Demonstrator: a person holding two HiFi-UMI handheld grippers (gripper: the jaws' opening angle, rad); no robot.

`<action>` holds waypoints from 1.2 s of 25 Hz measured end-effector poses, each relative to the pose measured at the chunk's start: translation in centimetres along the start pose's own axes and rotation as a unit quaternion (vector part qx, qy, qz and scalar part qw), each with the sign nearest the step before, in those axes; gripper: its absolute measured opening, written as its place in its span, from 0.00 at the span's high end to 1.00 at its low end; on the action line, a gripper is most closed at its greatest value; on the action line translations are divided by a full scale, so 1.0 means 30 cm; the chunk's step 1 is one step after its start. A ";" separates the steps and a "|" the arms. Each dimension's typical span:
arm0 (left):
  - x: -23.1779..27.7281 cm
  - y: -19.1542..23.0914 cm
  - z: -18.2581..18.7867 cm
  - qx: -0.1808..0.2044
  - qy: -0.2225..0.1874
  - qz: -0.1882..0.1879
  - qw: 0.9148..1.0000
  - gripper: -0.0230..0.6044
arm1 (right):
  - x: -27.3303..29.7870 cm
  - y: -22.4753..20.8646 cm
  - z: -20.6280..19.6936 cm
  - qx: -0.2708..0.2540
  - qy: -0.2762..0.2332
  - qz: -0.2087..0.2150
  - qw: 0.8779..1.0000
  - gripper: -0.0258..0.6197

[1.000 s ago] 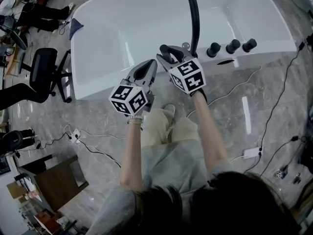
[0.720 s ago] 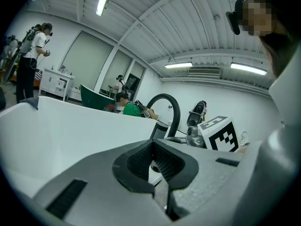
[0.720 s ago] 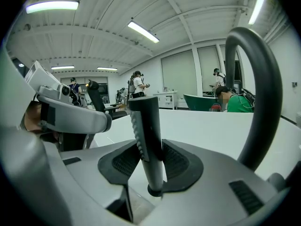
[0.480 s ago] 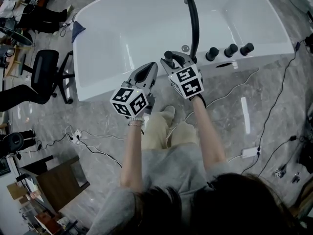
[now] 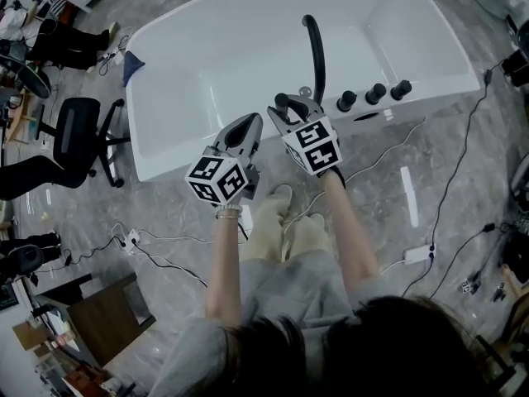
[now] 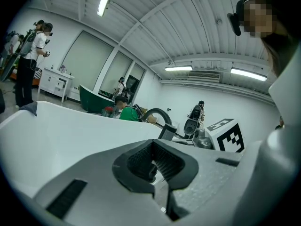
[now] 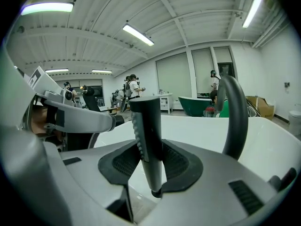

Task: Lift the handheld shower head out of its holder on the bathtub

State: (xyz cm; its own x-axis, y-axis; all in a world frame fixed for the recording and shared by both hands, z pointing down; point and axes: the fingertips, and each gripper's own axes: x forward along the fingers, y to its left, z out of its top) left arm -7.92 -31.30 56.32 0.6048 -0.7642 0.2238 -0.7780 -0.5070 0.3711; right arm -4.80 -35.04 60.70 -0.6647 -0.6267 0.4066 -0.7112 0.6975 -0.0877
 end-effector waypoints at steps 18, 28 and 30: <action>-0.101 -0.102 0.293 0.023 -0.039 -0.018 0.999 0.96 | -0.198 0.032 0.386 -0.016 -0.055 -0.014 0.998 0.76; -0.162 -0.143 0.415 0.056 -0.048 -0.034 0.997 0.96 | -0.269 0.080 0.550 -0.028 -0.088 -0.011 0.996 0.76; -0.168 -0.157 0.429 0.060 -0.048 -0.038 0.996 0.96 | -0.289 0.084 0.576 -0.031 -0.094 -0.010 0.995 0.76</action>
State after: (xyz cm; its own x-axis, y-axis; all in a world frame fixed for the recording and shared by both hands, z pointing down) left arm -9.49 -30.19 41.84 0.6483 -0.7534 0.1095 -0.7487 -0.6048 0.2713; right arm -4.77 -33.85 41.22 -0.6853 -0.6908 0.2306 -0.7136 0.7002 -0.0228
